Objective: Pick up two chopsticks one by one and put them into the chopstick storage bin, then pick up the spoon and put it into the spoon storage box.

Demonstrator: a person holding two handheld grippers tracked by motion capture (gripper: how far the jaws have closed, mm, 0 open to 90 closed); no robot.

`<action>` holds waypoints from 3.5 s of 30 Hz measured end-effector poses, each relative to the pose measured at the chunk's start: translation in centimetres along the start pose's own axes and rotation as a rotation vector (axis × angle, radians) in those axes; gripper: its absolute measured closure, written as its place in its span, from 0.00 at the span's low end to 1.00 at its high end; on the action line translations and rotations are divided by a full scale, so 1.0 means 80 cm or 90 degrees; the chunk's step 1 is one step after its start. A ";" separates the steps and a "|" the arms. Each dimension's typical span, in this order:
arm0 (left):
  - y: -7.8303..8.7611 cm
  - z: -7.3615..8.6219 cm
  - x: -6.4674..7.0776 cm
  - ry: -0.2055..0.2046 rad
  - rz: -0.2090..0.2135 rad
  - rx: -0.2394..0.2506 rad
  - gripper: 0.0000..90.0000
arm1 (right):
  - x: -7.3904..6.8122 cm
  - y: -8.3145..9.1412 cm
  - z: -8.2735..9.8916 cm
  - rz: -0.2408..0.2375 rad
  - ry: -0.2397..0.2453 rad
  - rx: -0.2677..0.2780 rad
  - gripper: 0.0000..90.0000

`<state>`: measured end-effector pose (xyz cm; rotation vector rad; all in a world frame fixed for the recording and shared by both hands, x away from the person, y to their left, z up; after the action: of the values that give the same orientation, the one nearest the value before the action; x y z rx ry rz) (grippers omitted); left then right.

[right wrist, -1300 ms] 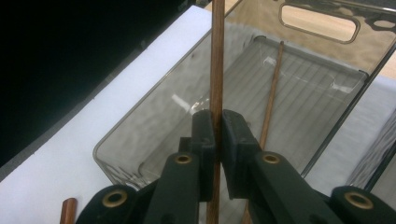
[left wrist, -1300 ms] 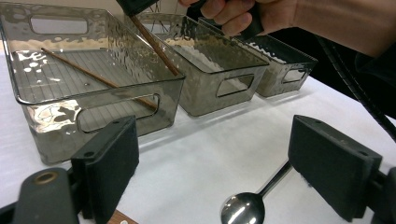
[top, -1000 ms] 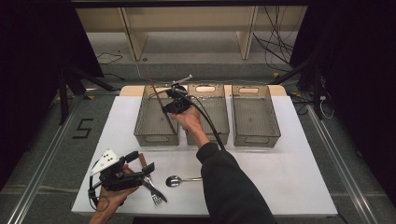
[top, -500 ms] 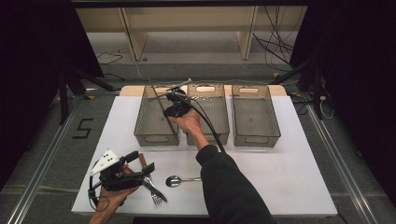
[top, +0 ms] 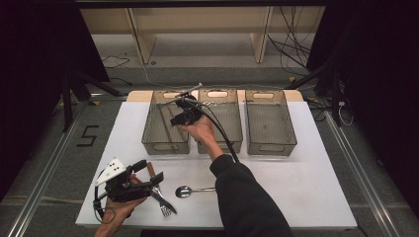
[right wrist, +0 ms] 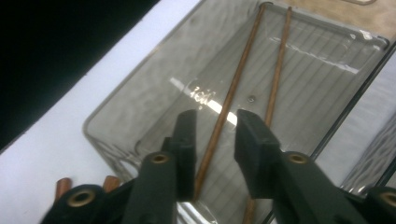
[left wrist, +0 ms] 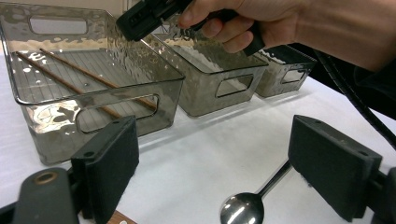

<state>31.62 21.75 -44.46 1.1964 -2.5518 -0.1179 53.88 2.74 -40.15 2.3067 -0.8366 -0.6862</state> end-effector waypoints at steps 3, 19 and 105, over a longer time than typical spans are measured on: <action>0.000 0.000 0.000 0.000 0.000 0.000 0.17 | -0.002 0.008 -0.001 -0.009 0.004 0.004 0.69; -0.001 0.001 -0.001 0.003 -0.002 -0.002 0.17 | -0.006 0.077 0.033 -0.041 0.124 -0.017 0.44; 0.001 0.003 -0.003 0.003 -0.013 -0.008 0.17 | -0.050 0.069 0.202 -0.067 0.411 -0.349 0.68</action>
<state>31.62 21.93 -44.76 1.2171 -2.5309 -0.1359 38.86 -3.54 -46.65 1.8849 -0.1916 -0.1448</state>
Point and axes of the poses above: each handheld gripper's, and its own axes: y roughly backward along the jaws, z roughly out of its underside, x roughly to its right, the point moved 1 cm from there along -y, roughly forward along the jaws, and after that the axes turned 5 degrees about x, right-handed, at the moved point
